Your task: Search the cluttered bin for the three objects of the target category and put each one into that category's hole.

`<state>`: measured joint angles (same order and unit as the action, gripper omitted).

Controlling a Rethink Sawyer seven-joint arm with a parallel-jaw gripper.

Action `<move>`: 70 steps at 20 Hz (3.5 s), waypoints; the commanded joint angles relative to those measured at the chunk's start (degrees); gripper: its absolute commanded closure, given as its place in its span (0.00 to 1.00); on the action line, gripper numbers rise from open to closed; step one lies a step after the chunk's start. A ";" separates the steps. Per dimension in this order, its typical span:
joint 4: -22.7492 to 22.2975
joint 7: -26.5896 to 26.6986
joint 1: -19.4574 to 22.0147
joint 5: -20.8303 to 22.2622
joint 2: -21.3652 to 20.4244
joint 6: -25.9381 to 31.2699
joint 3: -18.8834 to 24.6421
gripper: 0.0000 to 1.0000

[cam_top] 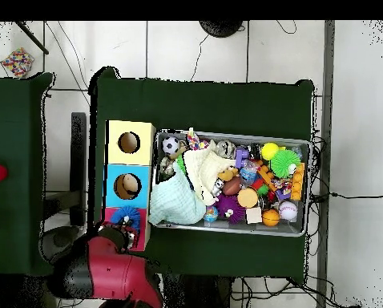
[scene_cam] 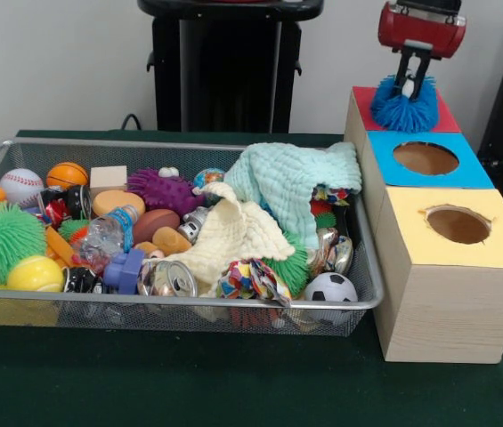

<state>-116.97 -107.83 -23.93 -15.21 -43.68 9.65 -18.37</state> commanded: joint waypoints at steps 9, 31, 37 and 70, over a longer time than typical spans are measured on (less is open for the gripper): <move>-6.03 -5.63 3.37 5.81 0.83 1.47 6.90 1.00; -7.88 -11.31 -1.86 1.91 -4.74 15.87 5.14 1.00; -8.68 -10.50 1.26 1.31 -0.79 7.17 8.79 1.00; 18.82 -9.13 -3.48 8.52 -16.08 48.04 -8.27 1.00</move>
<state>-105.74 -107.83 -31.09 -9.30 -57.34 54.83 -25.26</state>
